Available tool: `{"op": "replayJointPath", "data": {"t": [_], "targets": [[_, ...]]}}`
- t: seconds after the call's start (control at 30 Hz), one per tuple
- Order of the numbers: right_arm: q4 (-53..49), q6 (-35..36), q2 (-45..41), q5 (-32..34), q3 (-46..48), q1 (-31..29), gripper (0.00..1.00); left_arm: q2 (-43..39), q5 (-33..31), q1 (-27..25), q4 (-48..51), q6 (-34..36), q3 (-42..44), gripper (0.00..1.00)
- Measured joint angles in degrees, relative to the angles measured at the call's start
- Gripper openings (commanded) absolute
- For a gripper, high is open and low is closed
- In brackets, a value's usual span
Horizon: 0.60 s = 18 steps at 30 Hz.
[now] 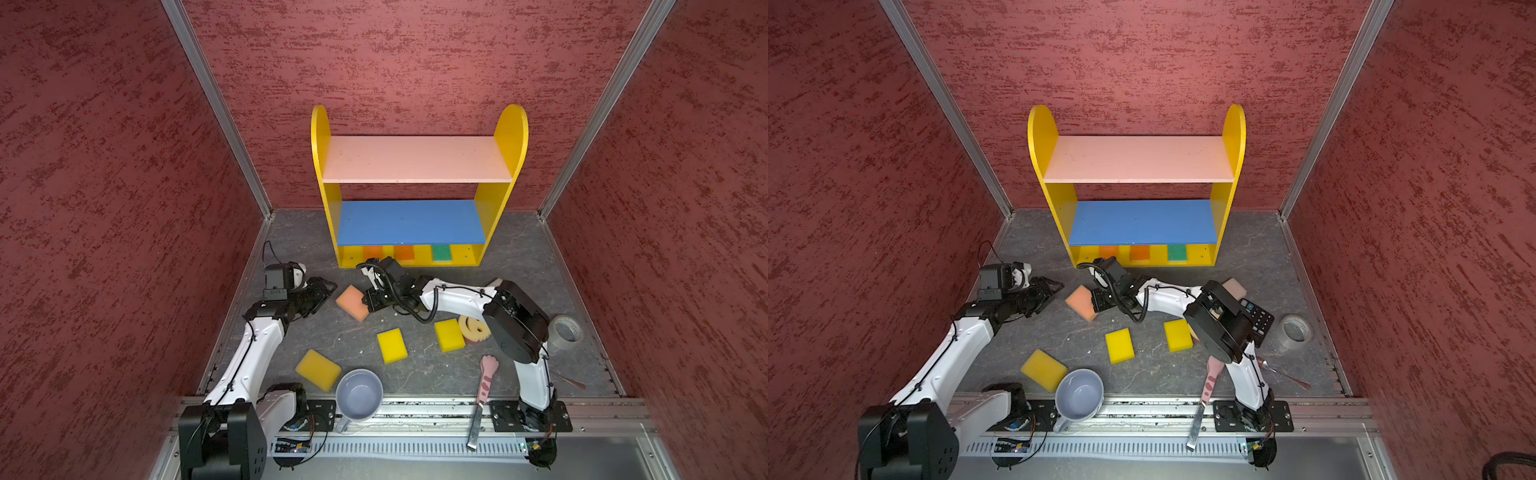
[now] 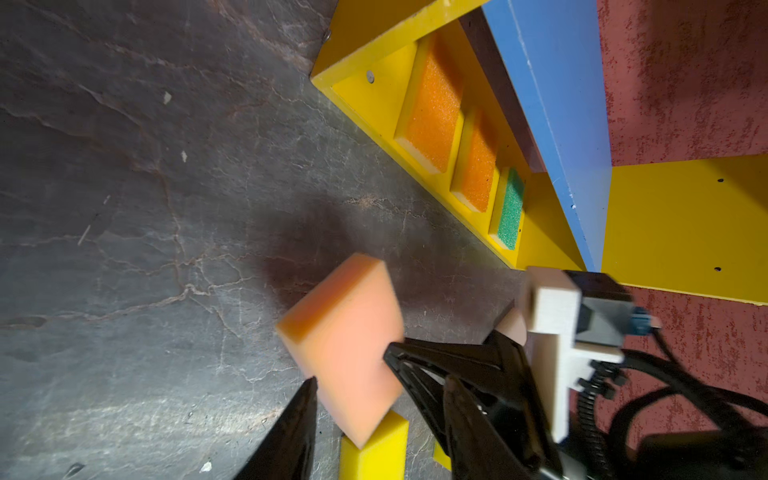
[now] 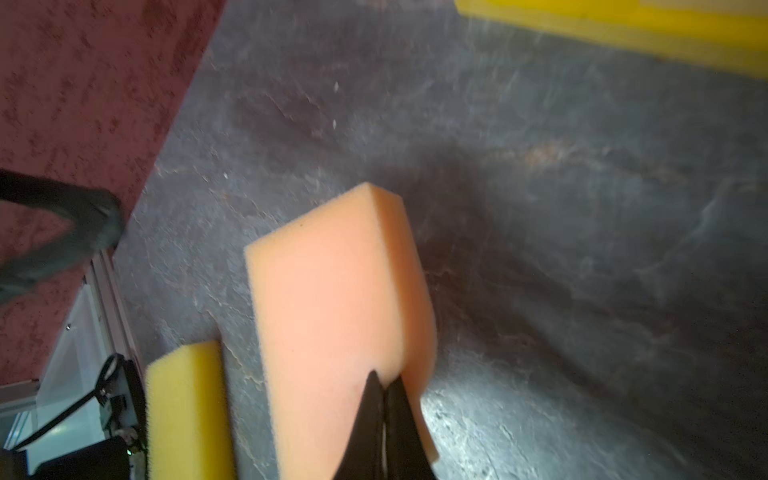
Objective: Place and organize the cleaning sponges onto the shelf
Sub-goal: 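Carry the pink sponge with the right gripper onto the blue shelf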
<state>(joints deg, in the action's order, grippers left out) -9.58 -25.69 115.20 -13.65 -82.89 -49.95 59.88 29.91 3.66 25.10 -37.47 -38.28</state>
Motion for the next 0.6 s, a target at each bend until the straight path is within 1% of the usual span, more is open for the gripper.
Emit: {"op": "replayJointPath", "data": {"t": [0.07,0.17,0.33,0.43,0.6], "targets": [[-0.6,0.0,-1.4,2.5,-3.2,0.8,0.00,-0.4,0.0,0.2,0.2,0.0,0.0,0.50],[-1.5,0.2,-3.2,6.8,-8.0,2.6,0.00,-1.0,-0.2,0.7,0.6,0.3,0.0,0.52],[-4.0,0.0,-3.1,13.8,-15.8,6.2,0.00,-2.2,-0.2,2.3,1.0,0.9,0.0,0.53],[-4.7,-1.0,-1.6,16.6,-19.1,7.9,0.00,-2.7,0.1,3.4,1.0,1.1,0.1,0.53],[-6.3,-3.9,3.1,19.6,-24.0,9.7,0.00,-3.5,1.1,5.4,1.7,1.6,1.1,0.55]]}}
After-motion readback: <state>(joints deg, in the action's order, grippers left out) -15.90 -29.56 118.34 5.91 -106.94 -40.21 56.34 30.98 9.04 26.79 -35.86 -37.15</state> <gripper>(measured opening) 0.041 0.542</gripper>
